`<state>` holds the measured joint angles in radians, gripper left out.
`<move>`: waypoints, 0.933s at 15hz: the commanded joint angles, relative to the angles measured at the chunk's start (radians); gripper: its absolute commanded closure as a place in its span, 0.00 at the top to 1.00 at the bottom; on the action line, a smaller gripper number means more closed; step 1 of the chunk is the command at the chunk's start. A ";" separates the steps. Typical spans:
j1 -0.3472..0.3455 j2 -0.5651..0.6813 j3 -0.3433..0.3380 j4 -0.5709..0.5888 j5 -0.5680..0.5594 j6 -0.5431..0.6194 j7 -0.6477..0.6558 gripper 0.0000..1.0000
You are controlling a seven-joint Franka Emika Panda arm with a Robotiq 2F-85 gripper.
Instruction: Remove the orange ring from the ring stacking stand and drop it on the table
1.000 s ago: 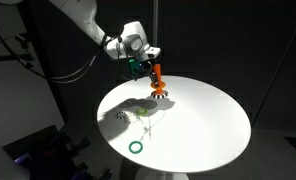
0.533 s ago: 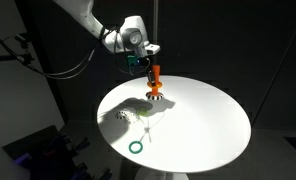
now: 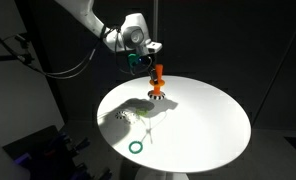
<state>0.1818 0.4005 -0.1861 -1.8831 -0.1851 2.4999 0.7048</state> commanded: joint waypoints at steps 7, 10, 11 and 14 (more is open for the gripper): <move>-0.102 -0.032 0.078 0.092 0.144 -0.357 -0.152 0.36; -0.104 -0.049 0.069 0.086 0.126 -0.305 -0.126 0.36; -0.104 -0.058 0.067 0.073 0.123 -0.257 -0.116 0.36; -0.108 -0.078 0.067 0.038 0.126 -0.097 -0.113 0.36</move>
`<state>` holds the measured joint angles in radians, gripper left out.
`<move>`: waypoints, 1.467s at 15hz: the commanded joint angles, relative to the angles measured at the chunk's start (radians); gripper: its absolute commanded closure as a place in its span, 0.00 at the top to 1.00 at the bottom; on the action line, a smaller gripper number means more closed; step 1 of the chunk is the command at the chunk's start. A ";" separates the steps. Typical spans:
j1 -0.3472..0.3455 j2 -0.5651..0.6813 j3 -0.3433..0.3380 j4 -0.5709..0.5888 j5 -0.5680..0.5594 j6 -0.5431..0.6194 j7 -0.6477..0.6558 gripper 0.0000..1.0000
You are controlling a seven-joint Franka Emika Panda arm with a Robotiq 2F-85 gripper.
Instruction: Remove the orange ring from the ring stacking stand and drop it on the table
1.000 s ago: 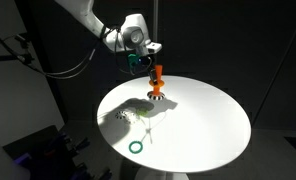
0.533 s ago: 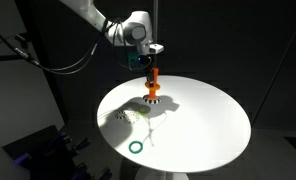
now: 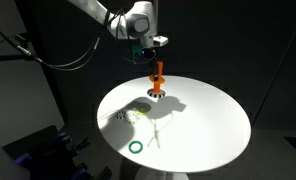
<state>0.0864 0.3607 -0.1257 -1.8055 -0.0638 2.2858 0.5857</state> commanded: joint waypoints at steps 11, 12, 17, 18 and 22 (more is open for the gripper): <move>-0.006 -0.004 0.003 -0.041 -0.008 0.009 -0.010 0.36; 0.000 -0.008 -0.005 -0.057 -0.027 0.054 0.012 0.36; 0.007 -0.036 -0.016 -0.114 -0.058 0.289 0.033 0.36; 0.011 -0.039 -0.022 -0.125 -0.059 0.337 0.038 0.36; 0.024 -0.045 -0.044 -0.148 -0.045 0.429 0.034 0.36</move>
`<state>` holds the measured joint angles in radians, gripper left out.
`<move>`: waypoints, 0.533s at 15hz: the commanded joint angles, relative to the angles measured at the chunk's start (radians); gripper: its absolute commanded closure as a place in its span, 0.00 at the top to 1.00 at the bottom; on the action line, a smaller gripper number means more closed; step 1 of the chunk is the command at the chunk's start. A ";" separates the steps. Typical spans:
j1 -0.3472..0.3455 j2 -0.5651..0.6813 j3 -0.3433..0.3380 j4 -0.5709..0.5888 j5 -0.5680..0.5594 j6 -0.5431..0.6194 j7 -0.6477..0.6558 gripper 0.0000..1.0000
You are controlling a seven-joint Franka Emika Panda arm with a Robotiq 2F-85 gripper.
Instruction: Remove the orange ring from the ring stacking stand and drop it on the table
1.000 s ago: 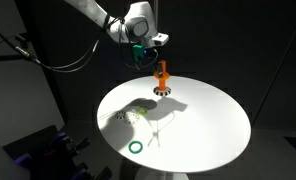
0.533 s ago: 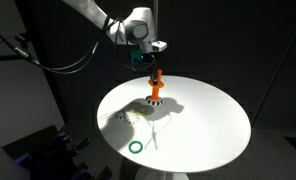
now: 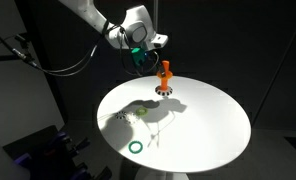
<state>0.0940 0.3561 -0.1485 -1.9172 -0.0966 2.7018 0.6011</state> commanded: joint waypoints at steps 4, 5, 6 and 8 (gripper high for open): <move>0.008 -0.033 -0.012 0.015 -0.004 -0.254 0.000 0.36; 0.007 -0.029 -0.011 0.033 -0.012 -0.335 0.007 0.36; 0.004 -0.026 -0.008 0.049 -0.016 -0.402 0.008 0.36; -0.004 -0.021 0.001 0.074 -0.015 -0.502 0.005 0.36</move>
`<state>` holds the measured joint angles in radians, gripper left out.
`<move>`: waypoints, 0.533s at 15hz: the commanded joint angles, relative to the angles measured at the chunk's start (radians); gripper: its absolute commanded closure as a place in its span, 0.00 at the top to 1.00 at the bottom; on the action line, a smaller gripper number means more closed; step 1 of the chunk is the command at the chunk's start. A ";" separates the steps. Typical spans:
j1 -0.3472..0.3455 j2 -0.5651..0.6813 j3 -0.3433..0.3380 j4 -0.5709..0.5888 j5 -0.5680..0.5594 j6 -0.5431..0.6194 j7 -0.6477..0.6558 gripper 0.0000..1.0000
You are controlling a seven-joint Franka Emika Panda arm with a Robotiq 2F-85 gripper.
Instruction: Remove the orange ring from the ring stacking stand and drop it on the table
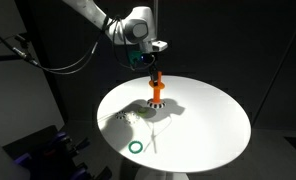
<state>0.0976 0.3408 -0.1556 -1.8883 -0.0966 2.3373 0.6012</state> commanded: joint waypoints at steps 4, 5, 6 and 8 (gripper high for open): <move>-0.010 -0.007 0.011 0.055 -0.022 -0.157 0.022 0.36; -0.012 -0.009 0.013 0.055 -0.018 -0.157 0.015 0.36; -0.011 -0.009 0.012 0.054 -0.021 -0.150 0.019 0.36; -0.012 -0.008 0.012 0.056 -0.020 -0.149 0.020 0.36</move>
<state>0.0967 0.3407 -0.1543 -1.8482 -0.0966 2.1996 0.6014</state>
